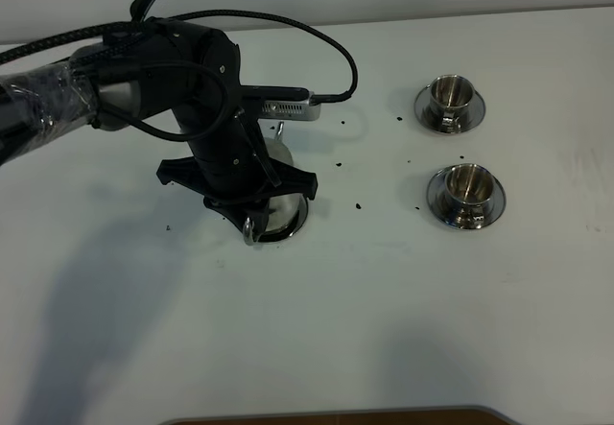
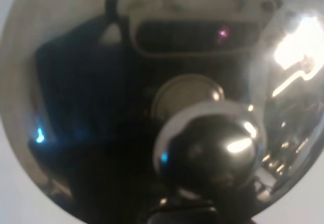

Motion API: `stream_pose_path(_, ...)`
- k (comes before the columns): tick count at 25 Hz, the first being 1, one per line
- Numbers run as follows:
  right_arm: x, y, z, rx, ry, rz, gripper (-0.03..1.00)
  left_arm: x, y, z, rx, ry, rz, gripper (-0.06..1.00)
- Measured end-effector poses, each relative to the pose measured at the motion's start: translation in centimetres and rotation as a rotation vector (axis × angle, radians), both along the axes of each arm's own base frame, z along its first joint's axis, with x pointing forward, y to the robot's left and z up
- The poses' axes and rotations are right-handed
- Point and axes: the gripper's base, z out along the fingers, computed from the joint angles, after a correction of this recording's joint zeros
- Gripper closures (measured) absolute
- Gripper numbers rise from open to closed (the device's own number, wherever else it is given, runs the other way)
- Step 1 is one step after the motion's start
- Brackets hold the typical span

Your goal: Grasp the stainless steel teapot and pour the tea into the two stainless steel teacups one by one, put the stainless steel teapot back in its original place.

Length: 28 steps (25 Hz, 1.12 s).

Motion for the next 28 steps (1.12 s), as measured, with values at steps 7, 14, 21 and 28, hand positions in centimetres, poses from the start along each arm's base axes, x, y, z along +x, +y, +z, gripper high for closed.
stream_pose_path(7, 0.0, 0.0, 0.0, 0.000, -0.001, 0.000, 0.49, 1.0, -0.4, 1.6, -0.012, -0.057, -0.106, 0.70)
stream_pose_path(14, 0.0, 0.0, 0.0, 0.000, -0.001, 0.000, 0.49, 2.2, -1.3, 4.0, -0.058, -0.146, -0.359, 0.70)
stream_pose_path(21, 0.0, 0.0, 0.0, 0.000, -0.001, 0.000, 0.49, 2.4, -2.3, 5.4, -0.143, -0.221, -0.749, 0.70)
stream_pose_path(28, 0.0, 0.0, 0.0, 0.000, -0.001, 0.000, 0.49, 2.3, -2.7, 5.4, -0.175, -0.272, -1.029, 0.70)
